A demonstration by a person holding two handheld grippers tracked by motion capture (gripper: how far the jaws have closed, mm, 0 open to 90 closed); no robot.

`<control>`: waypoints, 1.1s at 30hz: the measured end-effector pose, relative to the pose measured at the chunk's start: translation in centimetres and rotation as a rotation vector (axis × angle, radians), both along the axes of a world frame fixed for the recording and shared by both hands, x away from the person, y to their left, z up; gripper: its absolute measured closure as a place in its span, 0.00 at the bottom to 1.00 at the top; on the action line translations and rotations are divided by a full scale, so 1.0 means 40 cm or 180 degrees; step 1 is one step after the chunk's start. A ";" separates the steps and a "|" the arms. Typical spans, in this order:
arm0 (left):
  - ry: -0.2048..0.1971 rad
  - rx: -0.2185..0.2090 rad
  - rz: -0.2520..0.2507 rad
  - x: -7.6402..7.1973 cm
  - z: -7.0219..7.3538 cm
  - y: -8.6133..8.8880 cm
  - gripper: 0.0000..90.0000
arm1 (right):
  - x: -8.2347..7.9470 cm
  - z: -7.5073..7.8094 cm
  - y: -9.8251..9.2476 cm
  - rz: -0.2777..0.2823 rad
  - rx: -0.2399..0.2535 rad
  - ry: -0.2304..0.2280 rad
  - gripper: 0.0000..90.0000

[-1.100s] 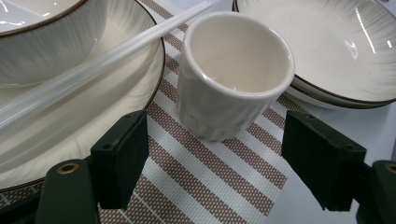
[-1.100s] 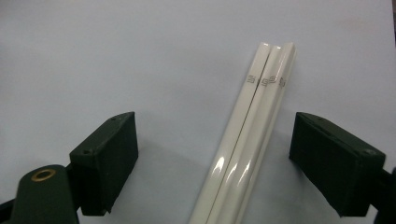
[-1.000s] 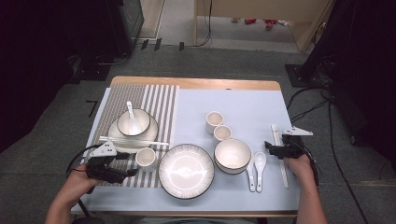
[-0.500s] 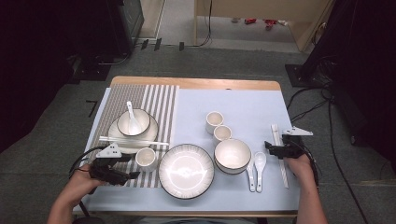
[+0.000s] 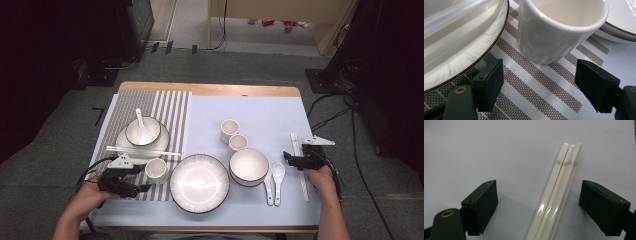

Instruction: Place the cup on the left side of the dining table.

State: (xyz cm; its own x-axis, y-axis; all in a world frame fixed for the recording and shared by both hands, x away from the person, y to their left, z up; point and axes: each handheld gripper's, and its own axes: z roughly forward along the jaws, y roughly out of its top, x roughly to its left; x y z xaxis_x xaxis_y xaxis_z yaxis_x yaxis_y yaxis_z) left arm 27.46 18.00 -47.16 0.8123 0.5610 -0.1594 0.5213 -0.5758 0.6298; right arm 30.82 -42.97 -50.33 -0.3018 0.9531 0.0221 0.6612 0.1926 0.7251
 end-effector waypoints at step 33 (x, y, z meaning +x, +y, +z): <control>-0.0403 0.0105 -0.0260 -0.007 -0.041 0.000 0.21 | 0.000 0.000 0.000 0.0000 -0.0001 -0.0001 0.17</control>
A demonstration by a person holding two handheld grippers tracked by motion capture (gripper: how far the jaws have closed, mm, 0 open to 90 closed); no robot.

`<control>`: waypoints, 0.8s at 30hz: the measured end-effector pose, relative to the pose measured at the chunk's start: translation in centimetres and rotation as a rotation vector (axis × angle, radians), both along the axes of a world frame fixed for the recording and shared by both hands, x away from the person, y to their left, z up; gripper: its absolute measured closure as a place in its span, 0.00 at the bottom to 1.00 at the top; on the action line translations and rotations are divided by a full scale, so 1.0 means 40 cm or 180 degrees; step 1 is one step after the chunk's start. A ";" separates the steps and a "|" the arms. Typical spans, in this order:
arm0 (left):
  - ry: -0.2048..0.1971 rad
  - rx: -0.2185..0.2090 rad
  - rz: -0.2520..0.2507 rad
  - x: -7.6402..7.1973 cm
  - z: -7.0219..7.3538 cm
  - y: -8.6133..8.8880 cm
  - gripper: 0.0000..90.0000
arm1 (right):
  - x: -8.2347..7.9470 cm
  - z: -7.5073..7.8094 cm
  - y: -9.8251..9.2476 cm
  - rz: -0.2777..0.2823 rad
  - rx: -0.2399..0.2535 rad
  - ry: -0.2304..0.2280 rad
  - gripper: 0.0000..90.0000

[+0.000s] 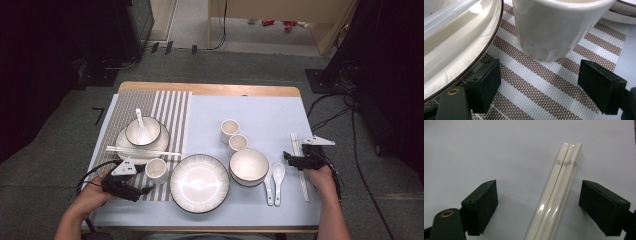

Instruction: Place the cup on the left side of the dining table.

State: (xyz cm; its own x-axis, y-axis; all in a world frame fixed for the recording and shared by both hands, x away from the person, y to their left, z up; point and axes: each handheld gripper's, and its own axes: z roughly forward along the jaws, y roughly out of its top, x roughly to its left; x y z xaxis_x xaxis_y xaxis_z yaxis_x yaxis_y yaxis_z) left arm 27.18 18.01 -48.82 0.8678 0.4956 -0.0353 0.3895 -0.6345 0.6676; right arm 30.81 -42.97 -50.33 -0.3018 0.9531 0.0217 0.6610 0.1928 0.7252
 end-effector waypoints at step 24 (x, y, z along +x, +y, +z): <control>-0.0198 -0.0160 0.0034 -0.016 -0.020 0.008 0.18 | 0.000 0.000 0.000 0.0000 -0.0001 0.0001 0.17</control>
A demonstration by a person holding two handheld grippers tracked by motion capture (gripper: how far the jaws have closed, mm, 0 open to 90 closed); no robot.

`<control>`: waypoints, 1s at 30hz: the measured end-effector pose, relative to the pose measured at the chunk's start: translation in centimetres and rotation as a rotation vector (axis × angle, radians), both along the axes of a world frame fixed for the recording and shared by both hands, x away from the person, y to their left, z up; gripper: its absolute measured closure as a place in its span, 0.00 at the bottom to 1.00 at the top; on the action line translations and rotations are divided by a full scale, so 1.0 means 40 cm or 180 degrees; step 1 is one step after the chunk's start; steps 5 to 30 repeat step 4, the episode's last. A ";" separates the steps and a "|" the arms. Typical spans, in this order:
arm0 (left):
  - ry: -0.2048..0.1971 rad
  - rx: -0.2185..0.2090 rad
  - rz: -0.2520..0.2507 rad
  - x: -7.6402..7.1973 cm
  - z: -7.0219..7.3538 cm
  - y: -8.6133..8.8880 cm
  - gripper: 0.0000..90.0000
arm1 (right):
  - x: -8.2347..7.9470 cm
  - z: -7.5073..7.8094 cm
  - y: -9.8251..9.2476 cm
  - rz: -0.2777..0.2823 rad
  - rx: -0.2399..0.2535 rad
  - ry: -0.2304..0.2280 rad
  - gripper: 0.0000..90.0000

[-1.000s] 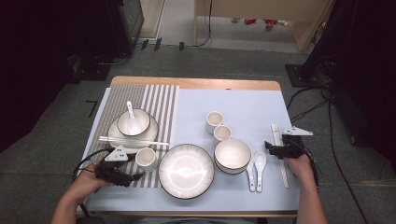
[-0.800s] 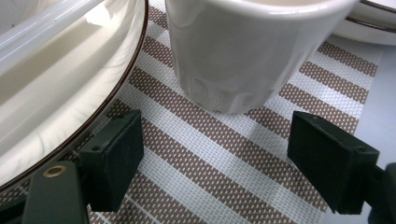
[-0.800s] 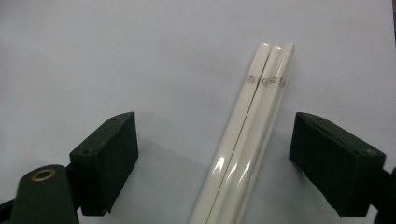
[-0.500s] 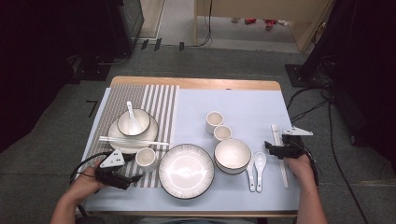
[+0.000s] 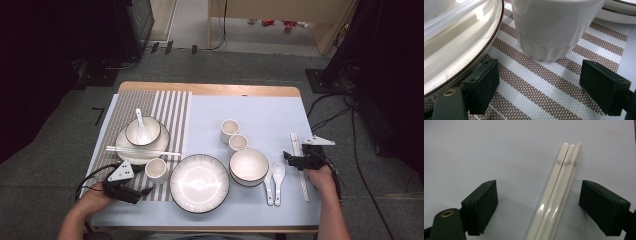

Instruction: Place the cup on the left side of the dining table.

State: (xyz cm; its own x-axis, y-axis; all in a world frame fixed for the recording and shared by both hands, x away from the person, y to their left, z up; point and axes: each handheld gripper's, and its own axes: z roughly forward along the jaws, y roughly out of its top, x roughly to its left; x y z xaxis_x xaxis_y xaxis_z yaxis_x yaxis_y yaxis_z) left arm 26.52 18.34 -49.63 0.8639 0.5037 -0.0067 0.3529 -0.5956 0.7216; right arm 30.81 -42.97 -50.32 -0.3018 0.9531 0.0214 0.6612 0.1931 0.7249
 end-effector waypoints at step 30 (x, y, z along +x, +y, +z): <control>0.0001 0.0000 0.0004 0.000 0.000 0.000 0.18 | 0.000 0.000 0.000 0.0001 -0.0002 0.0004 0.17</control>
